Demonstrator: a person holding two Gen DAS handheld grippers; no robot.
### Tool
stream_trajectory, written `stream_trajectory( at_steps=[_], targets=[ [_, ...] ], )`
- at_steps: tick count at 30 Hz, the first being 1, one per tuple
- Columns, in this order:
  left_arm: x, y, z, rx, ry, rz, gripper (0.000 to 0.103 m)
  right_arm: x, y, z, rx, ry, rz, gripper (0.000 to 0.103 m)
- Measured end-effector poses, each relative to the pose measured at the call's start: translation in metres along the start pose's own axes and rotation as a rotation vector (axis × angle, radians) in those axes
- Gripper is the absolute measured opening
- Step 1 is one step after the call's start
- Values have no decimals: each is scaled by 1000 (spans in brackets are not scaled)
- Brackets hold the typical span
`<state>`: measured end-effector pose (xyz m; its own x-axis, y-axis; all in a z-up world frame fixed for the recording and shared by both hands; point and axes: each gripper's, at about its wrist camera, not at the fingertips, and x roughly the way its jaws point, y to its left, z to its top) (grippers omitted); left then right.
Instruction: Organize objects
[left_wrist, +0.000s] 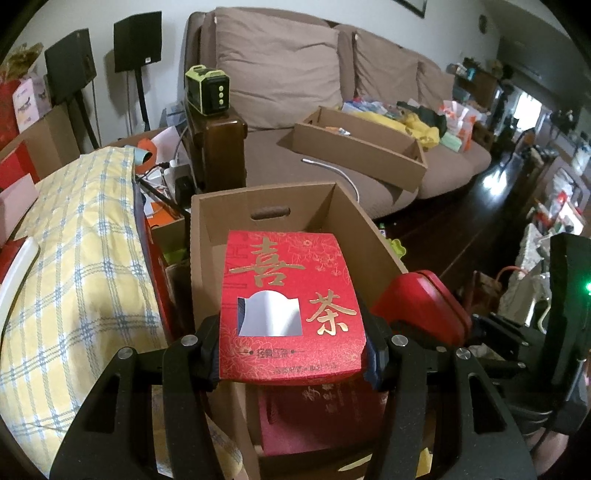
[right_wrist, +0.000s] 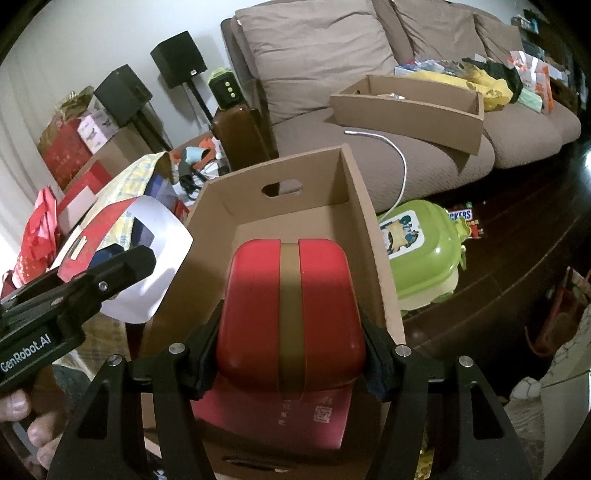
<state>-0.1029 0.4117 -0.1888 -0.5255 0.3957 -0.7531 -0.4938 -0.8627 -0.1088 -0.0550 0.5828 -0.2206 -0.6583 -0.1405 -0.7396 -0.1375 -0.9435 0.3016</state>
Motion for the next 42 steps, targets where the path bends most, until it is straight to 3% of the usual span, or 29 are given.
stream_trajectory(
  at_steps=[22, 30, 42],
  targets=[
    [9, -5, -17, -9, 66, -36, 53, 11, -6, -6, -2, 58, -37, 64],
    [15, 1, -19, -58, 112, -107, 53, 16, -4, -8, -5, 83, -29, 64],
    [26, 6, -27, -68, 154, -96, 53, 26, -2, -13, -26, 140, -48, 64]
  ],
)
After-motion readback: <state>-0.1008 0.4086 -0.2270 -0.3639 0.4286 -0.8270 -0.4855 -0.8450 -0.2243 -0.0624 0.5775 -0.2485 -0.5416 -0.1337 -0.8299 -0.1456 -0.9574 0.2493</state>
